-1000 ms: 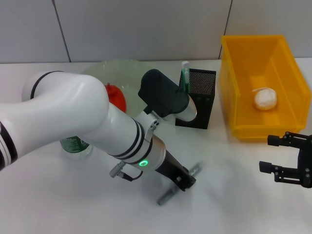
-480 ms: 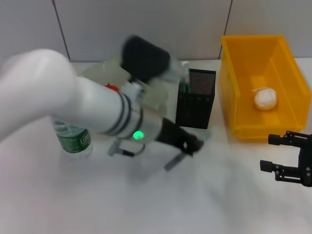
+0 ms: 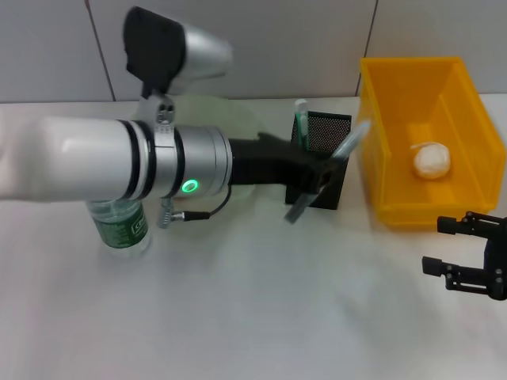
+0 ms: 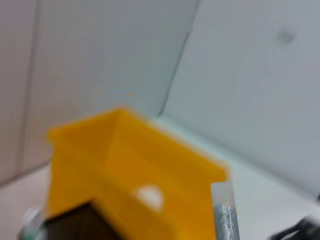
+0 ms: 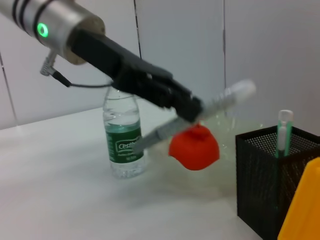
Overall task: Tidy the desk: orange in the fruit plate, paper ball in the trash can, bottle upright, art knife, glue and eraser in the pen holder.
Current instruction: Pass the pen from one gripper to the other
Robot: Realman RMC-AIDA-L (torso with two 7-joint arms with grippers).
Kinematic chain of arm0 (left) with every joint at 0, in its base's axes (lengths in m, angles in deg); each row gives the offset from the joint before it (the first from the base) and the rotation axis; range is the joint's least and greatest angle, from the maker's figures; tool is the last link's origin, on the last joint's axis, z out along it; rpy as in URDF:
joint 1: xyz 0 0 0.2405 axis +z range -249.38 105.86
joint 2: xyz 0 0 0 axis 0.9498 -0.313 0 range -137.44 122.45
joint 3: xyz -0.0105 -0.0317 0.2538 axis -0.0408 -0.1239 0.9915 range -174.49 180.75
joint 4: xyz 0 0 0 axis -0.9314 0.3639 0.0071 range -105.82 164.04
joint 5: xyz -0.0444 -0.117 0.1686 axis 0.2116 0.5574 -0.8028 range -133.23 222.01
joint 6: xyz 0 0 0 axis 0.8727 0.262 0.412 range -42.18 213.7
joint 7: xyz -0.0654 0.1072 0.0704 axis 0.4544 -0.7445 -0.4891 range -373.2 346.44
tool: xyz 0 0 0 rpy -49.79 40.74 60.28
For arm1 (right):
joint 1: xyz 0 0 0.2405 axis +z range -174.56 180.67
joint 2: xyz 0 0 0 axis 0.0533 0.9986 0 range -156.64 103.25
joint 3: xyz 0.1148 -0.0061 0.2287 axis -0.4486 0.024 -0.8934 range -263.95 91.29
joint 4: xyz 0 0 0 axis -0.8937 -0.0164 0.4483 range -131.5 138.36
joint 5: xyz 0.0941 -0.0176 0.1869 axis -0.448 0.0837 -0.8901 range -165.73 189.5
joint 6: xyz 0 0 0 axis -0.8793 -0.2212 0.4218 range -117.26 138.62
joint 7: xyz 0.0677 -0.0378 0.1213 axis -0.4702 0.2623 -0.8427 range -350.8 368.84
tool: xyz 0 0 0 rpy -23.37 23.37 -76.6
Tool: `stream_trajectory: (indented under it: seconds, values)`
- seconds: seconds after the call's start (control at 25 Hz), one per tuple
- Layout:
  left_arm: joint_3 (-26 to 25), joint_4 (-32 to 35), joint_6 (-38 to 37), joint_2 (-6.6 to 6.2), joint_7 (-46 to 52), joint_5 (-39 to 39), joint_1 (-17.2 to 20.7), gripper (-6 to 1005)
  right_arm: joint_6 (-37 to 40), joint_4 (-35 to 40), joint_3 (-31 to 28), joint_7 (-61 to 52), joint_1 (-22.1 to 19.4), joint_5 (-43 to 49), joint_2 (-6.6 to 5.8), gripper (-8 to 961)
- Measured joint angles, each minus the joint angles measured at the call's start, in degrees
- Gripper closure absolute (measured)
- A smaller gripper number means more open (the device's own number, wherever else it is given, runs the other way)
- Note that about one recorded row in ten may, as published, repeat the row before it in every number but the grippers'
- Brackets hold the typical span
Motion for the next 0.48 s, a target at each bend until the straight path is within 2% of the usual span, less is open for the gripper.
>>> stream_trajectory:
  seconds: [0.24,0.44,0.48]
  values:
    - [1.7,-6.0,2.0,0.33,-25.4,22.0,2.2,822,-0.4,-0.1,0.0,-0.8,0.0,-0.1,0.09,212]
    - [4.9,-19.5,2.7,0.40,-52.2,48.7,0.1,822,-1.4,-0.1,0.1,-1.1,0.3,0.0,0.44,213]
    - [7.0,-25.1,2.0,0.40,-63.1,60.3,-1.2,822,-1.7,-0.1,0.2,-1.1,0.3,0.1,0.50,213]
